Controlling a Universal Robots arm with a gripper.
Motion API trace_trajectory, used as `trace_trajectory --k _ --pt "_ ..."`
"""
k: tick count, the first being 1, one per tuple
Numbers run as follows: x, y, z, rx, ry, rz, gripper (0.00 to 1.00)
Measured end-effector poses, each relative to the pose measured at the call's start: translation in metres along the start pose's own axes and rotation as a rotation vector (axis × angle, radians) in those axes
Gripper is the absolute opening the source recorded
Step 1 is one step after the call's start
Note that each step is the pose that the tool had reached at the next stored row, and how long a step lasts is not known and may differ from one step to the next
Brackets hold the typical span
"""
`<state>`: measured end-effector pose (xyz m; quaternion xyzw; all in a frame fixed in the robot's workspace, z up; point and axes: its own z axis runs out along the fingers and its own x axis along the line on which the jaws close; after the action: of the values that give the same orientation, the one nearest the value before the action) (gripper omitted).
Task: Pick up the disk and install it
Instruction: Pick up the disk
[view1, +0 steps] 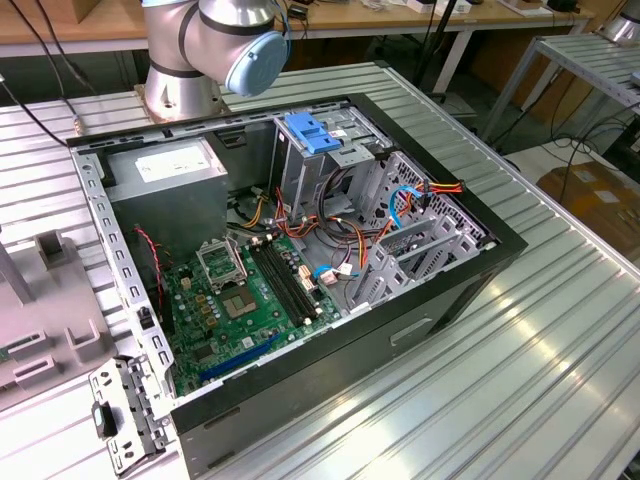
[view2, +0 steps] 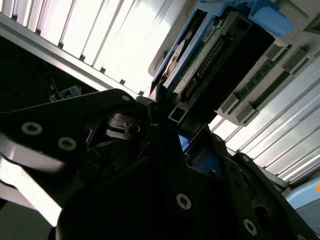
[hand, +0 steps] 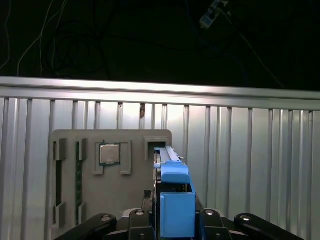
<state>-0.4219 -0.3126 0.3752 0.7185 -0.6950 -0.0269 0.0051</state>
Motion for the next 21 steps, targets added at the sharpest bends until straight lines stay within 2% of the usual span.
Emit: trace_trajectory --k 18,21 --pt "-0.0004 0.0005 -0.0122 0.0006 -0.0189 -0.001 0.37" --pt "-0.0005 0.0005 -0.0148 0.0007 -0.0236 -0.001 0.37"
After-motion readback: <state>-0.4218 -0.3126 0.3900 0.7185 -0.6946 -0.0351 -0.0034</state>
